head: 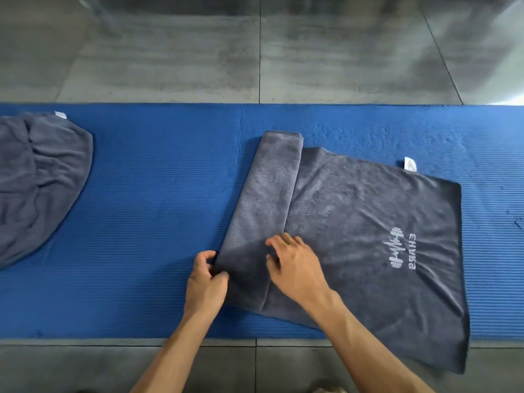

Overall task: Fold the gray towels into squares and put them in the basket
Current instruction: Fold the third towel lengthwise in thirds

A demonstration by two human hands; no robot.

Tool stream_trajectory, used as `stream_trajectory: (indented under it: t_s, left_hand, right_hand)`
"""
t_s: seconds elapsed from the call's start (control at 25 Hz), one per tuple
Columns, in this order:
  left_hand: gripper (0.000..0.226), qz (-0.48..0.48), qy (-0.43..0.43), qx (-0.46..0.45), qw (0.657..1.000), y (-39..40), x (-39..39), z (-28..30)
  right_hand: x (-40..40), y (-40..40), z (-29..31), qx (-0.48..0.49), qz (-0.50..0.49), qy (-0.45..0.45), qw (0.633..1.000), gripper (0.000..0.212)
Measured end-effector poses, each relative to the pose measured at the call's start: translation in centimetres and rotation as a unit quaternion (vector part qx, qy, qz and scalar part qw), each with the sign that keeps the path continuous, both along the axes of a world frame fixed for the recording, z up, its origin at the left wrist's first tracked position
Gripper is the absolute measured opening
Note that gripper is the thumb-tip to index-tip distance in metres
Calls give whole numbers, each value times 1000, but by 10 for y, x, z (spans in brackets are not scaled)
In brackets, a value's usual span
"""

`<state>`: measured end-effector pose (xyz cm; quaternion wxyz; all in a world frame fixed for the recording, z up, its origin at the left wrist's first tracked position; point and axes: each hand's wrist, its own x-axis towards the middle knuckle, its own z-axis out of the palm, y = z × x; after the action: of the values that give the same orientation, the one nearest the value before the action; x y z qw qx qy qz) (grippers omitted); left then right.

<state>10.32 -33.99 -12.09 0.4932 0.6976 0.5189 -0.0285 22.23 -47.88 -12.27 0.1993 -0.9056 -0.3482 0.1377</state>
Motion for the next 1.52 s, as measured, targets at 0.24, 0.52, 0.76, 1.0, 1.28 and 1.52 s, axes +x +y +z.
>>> stream_trajectory:
  t_s: [0.24, 0.52, 0.76, 1.0, 1.28, 1.52]
  left_hand:
    - [59, -356, -20, 347, 868, -9, 3, -27]
    - [59, -443, 50, 368, 816, -9, -1, -50]
    - [48, -414, 38, 345, 842, -7, 16, -32]
    - [21, -194, 3, 259, 946, 23, 105, -22]
    - [36, -208, -58, 164, 963, 44, 141, -19]
    - [43, -147, -83, 242, 955, 54, 115, -27]
  right_hand:
    - [-5, 43, -12, 43, 42, -73, 996, 39]
    - [78, 71, -48, -126, 82, -62, 987, 62]
    - [154, 89, -36, -46, 40, 3, 998, 49]
    - [206, 45, -21, 33, -154, -16, 987, 45]
    - [252, 26, -17, 48, -254, 204, 944, 9]
    - [257, 64, -17, 156, -252, 165, 941, 6]
